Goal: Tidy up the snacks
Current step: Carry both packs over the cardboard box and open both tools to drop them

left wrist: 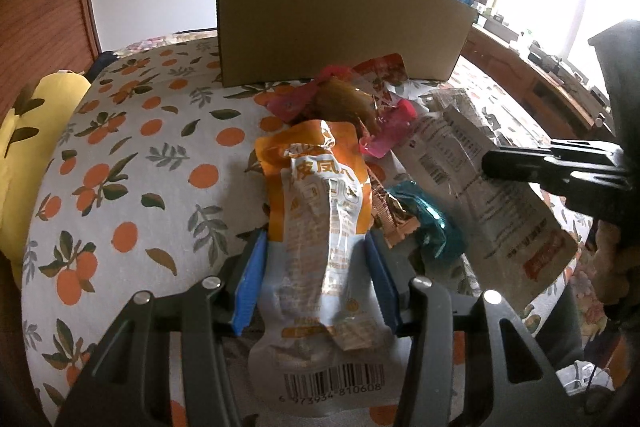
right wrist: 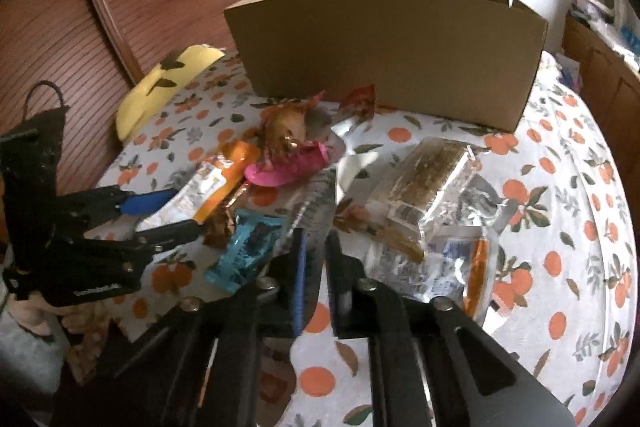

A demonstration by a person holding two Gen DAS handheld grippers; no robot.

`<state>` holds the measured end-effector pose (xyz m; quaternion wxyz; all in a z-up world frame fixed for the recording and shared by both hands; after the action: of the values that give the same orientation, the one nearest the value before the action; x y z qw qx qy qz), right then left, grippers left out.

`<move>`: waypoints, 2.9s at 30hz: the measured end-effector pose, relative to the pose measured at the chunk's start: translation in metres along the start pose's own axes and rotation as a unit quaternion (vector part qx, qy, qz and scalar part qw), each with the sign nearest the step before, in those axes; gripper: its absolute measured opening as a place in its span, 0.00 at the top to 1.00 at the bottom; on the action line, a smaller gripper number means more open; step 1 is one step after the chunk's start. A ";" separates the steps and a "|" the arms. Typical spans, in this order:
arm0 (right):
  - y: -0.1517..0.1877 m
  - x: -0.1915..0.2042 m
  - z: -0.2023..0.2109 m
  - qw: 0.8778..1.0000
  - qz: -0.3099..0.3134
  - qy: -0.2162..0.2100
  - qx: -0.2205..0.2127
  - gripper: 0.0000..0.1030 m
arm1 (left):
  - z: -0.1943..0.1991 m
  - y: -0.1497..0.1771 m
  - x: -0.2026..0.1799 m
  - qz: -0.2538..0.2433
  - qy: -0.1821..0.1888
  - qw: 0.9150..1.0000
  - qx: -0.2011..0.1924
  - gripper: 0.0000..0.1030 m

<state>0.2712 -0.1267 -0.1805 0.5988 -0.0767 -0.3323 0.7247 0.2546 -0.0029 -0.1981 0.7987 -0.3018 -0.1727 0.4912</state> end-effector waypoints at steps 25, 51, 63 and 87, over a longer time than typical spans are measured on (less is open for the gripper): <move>-0.012 0.018 0.039 0.999 0.036 -0.008 -0.033 1.00 | 0.041 -0.020 -0.004 0.008 -0.005 0.998 -0.055 0.52; -0.160 -0.001 0.104 0.987 0.094 0.018 -0.131 1.00 | 0.074 -0.176 0.039 -0.025 -0.047 0.988 -0.145 0.52; -0.226 -0.011 0.081 0.981 0.117 0.033 -0.151 1.00 | 0.053 -0.235 0.052 -0.039 -0.057 0.986 -0.154 0.52; -0.270 -0.084 -0.021 0.990 0.066 0.044 -0.118 1.00 | -0.060 -0.273 0.077 -0.021 -0.041 0.994 -0.095 0.50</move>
<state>0.5247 -0.1792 -0.0660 0.5508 -0.2004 -0.3825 0.7143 0.5095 -0.0444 -0.0673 0.7689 -0.3525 -0.2575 0.4672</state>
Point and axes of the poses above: each gripper's, at about its wrist camera, not at the fingertips, and z roughly against the way its jaws point, x to its left, y to its underside, the point moved 9 cm from there along -z, roughly the way its jaws point, and after that the axes turned 10 degrees about -z, right-handed, at the moved point
